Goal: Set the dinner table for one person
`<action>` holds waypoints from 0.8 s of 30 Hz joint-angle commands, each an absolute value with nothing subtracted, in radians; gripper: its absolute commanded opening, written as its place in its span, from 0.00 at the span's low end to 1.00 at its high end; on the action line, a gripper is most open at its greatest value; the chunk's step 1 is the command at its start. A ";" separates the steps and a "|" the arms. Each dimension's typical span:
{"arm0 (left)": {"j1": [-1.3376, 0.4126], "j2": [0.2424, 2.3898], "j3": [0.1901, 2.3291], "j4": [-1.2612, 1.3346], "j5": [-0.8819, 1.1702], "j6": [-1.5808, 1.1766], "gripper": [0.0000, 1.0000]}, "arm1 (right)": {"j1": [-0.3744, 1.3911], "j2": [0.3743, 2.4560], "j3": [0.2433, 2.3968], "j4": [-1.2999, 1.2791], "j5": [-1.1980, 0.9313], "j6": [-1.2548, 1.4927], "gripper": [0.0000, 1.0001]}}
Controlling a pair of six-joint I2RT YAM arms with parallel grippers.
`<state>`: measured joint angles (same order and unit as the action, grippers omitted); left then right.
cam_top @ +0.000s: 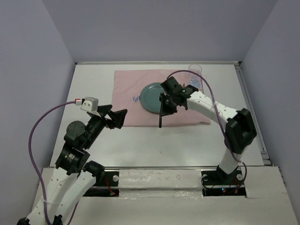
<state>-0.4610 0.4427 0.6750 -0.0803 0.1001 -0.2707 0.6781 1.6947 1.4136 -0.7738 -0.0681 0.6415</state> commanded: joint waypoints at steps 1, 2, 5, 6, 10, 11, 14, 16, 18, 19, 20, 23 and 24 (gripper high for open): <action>-0.439 0.433 0.715 -0.066 0.037 -0.262 0.94 | 0.686 1.886 1.641 -0.598 -0.106 0.528 0.00; -0.436 0.434 0.715 -0.067 0.032 -0.262 0.93 | 0.686 1.967 1.728 -0.592 -0.118 0.509 0.00; -0.423 0.442 0.715 -0.071 0.022 -0.267 0.93 | 0.695 2.081 1.857 -0.592 -0.204 0.503 0.00; -0.422 0.446 0.715 -0.071 0.021 -0.270 0.93 | 0.695 2.147 1.934 -0.592 -0.218 0.508 0.00; -0.419 0.459 0.715 -0.069 0.026 -0.272 0.93 | 0.706 2.281 2.095 -0.591 -0.271 0.531 0.00; -0.419 0.460 0.716 -0.069 0.026 -0.270 0.93 | 0.706 2.305 2.124 -0.592 -0.279 0.535 0.00; -0.419 0.466 0.716 -0.067 0.031 -0.268 0.93 | 0.715 2.384 2.221 -0.592 -0.317 0.563 0.00; -0.419 0.468 0.716 -0.069 0.032 -0.267 0.93 | 0.724 2.413 2.253 -0.592 -0.330 0.575 0.00; -0.419 0.472 0.716 -0.066 0.034 -0.268 0.93 | 0.724 2.444 2.286 -0.589 -0.348 0.590 0.00; -0.419 0.474 0.716 -0.066 0.034 -0.268 0.93 | 0.735 2.453 2.296 -0.588 -0.347 0.595 0.00; -0.419 0.474 0.716 -0.064 0.037 -0.270 0.93 | 0.735 2.476 2.321 -0.588 -0.345 0.604 0.00; -0.419 0.477 0.716 -0.064 0.038 -0.270 0.93 | 0.735 2.508 2.353 -0.587 -0.348 0.620 0.00; -0.419 0.477 0.716 -0.063 0.038 -0.270 0.93 | 0.735 2.516 2.365 -0.586 -0.344 0.624 0.00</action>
